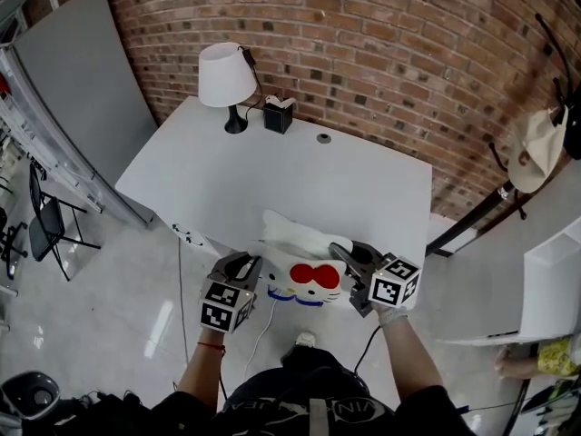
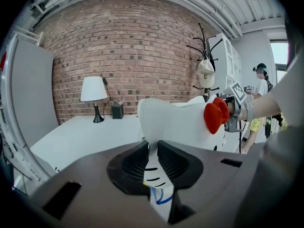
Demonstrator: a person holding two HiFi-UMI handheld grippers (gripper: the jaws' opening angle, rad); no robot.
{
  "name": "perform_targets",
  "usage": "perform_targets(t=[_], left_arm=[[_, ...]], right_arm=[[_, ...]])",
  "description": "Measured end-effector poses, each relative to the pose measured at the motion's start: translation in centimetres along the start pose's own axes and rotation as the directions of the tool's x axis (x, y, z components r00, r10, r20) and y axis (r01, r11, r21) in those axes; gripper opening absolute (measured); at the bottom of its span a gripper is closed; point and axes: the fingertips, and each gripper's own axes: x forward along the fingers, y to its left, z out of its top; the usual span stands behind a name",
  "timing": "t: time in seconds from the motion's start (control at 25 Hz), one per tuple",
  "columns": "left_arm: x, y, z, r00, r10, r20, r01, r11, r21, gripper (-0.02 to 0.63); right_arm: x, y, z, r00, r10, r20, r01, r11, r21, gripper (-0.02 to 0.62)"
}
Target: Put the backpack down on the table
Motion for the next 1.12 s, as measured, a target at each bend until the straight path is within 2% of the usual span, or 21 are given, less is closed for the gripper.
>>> perform_targets(t=[0.2,0.52,1.12], left_arm=[[2.7,0.8,1.0,1.000,0.013,-0.013,-0.013,1.000,-0.011,0.055],[6.4,1.3,2.7,1.000,0.018,-0.020,-0.018,1.000,0.013,0.055],[14.2,4.1,6.2,0.997,-0.057,-0.057,0.060,0.997,0.056,0.055]], right_arm=[[1.0,-2.9,0.8,1.000,0.009,-0.013,-0.009,1.000,0.006,0.011],[1.6,-6.9,1.5,1.000,0.010,-0.012,-0.010,1.000,0.025,0.011],[3.8,-14.4,3.9,0.998,-0.062,-0.002,0.062,0.997,0.054,0.011]])
